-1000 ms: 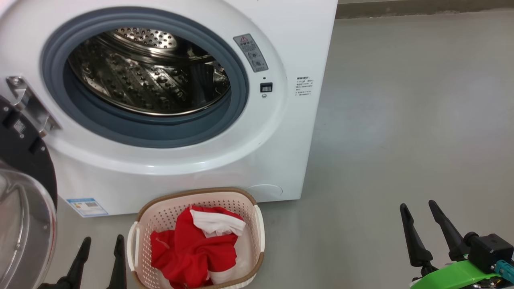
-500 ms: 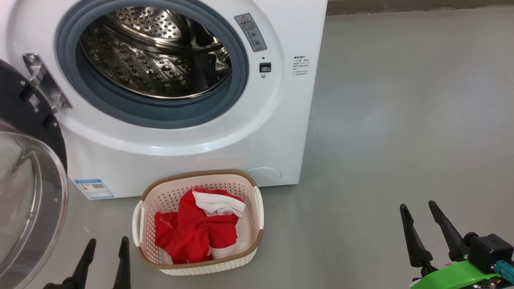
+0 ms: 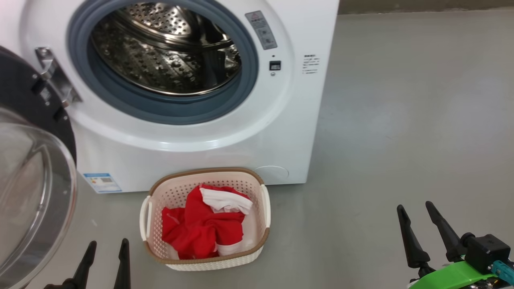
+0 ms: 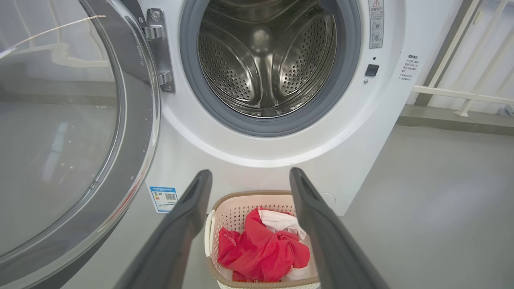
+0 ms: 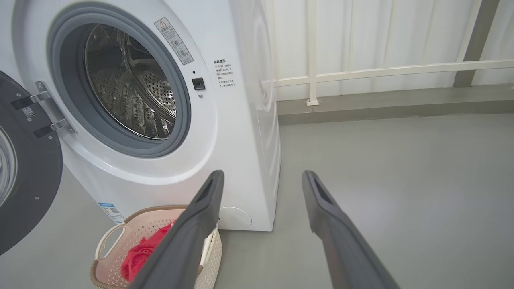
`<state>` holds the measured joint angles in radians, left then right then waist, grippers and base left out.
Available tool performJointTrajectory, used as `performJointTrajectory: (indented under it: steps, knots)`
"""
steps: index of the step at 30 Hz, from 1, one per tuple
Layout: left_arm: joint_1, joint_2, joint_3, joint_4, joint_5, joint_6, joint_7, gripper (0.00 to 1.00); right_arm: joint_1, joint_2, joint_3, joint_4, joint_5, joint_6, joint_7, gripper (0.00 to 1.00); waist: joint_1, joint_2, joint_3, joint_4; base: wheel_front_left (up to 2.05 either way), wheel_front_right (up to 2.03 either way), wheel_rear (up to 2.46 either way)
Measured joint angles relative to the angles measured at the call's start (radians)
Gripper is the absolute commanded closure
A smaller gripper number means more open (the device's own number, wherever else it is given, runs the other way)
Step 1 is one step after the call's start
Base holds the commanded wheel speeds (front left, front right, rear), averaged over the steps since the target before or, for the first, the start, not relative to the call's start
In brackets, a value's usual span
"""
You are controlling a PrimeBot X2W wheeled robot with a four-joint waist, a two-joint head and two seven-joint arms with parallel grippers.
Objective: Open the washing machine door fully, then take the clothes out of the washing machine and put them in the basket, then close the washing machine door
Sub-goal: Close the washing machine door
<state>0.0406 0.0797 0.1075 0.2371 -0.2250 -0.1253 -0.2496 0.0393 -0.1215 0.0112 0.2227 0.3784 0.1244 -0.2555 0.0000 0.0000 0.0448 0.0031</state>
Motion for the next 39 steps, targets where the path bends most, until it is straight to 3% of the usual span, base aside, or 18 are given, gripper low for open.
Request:
performJointTrajectory:
  steps: [10,28,39]
  knots:
    - [-0.001,-0.015,0.025,0.007,-0.014,0.000,0.000,0.00,-0.002,-0.005,0.050,0.016,0.000,0.000,0.000,0.00,0.0000,0.0000,-0.003,0.089,0.00,0.00,0.00]
    - [0.001,-0.035,0.068,0.007,-0.013,0.000,0.000,0.00,-0.026,-0.031,0.149,0.054,0.009,0.000,0.000,0.00,-0.0001,0.0000,-0.031,0.354,0.00,0.00,0.00]
    - [0.005,-0.037,0.062,0.000,-0.027,0.018,0.000,0.00,-0.035,-0.035,0.226,0.073,0.027,0.000,0.000,0.00,0.0000,0.0000,-0.050,0.480,0.00,0.00,0.00]
